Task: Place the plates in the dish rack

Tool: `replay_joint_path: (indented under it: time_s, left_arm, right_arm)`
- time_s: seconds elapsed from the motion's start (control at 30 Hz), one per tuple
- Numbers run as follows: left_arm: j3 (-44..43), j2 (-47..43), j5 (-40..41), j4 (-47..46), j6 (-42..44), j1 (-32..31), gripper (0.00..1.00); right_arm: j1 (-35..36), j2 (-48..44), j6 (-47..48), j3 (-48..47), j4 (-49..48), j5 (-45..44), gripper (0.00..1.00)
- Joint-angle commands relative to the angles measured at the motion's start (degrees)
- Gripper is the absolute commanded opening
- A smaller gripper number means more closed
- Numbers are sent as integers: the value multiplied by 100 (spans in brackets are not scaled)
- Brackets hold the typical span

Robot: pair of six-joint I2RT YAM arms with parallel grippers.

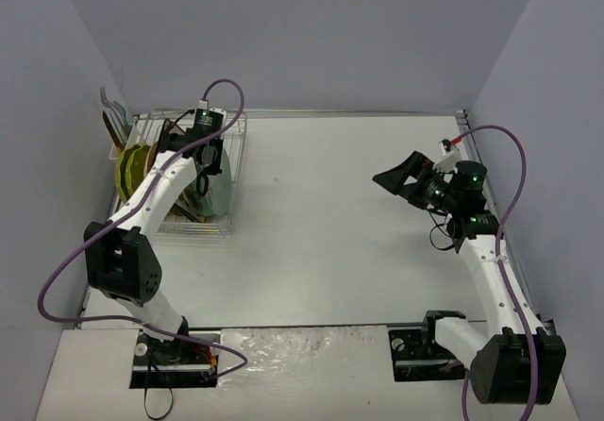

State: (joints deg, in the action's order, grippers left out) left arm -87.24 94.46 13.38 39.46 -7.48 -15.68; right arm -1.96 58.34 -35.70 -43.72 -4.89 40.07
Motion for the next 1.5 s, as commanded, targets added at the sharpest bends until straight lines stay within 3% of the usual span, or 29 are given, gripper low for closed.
replay_joint_path:
  time_s: [0.0,0.23,0.53,0.63,0.83,1.0,1.23,1.47]
  left_arm:
    - [-31,-548,352,-329,45,57,21]
    - [-18,-1075,342,-275,8,57,60]
    - [-417,-2229,-90,320,-377,48,78]
    - [-507,-3042,-116,654,-485,48,86]
    - [58,-4847,283,1487,-949,56,96]
    - [547,-6051,455,2270,-1269,50,97]
    - [715,-6912,662,3007,-1389,48,97]
    - [885,-7334,718,3338,-1405,39,97]
  right_arm:
    - [-48,-191,6,-332,-252,125,100]
    - [-50,-378,125,-593,-46,92,100]
    - [70,-306,708,-1498,663,-184,100]
    - [262,-164,1168,-2211,1215,-680,100]
    - [852,-109,1907,-3210,2123,-1876,100]
    - [1392,-484,2120,-3395,2425,-2795,100]
    - [2072,-1330,2294,-2753,2508,-4137,100]
    - [2388,-2140,2346,-2294,2524,-4845,99]
